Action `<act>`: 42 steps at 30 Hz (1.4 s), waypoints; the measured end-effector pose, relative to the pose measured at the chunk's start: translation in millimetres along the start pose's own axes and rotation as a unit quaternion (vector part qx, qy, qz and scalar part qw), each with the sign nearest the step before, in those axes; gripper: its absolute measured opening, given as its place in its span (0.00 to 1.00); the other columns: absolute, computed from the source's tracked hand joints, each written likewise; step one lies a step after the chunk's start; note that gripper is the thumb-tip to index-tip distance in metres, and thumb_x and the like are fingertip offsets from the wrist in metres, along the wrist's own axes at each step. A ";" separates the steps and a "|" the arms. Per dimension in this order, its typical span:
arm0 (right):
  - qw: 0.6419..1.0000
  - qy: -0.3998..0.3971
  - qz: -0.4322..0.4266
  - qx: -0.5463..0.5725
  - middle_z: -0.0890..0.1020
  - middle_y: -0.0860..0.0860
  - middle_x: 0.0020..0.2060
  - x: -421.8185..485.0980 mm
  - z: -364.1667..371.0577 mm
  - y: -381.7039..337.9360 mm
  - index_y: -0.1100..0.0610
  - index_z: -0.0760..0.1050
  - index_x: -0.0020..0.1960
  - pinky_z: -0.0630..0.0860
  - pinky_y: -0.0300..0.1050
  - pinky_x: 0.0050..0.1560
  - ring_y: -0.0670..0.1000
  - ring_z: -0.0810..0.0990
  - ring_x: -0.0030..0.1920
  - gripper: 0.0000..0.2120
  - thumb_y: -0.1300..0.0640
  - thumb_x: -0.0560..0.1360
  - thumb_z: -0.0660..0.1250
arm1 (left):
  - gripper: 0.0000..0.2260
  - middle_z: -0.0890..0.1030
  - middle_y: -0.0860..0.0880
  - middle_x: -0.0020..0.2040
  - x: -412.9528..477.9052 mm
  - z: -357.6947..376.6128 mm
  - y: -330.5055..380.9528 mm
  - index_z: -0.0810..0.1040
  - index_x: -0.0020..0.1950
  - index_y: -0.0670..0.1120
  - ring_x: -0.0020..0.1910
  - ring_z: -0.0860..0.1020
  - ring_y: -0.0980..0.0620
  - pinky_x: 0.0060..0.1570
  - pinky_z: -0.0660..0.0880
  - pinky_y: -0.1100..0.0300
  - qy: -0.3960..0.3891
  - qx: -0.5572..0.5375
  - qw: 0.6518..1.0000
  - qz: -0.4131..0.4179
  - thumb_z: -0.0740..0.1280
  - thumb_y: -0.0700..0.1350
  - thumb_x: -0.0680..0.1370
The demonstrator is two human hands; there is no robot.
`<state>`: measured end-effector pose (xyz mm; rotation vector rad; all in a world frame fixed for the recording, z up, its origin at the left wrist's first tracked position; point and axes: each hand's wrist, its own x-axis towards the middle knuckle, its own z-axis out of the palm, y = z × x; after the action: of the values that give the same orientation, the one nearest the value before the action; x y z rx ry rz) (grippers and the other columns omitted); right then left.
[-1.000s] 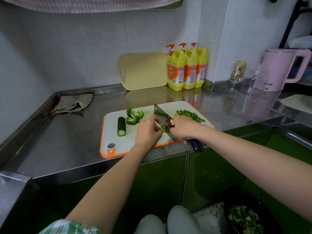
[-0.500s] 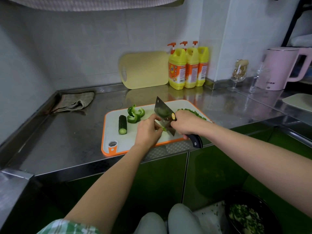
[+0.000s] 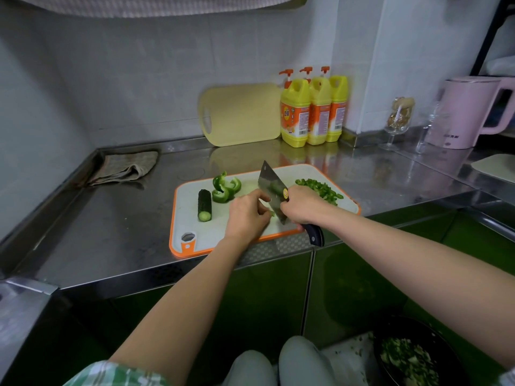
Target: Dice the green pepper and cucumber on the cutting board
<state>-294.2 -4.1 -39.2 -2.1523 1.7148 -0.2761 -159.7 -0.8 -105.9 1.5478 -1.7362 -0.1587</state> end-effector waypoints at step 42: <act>0.991 -0.055 0.016 0.122 0.76 0.57 0.28 -11.1 -0.6 14.3 0.63 0.71 0.38 0.70 0.36 0.22 0.51 0.74 0.22 0.11 0.64 0.78 0.56 | 0.09 0.81 0.50 0.49 2.6 3.5 -8.6 0.80 0.51 0.53 0.56 0.71 0.49 0.50 0.71 0.56 0.059 0.036 0.993 -0.094 0.65 0.43 0.74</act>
<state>-309.9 3.8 -43.7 -1.9246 1.5654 -0.3334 -155.0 -6.5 -112.0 1.7377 -1.5189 -0.0984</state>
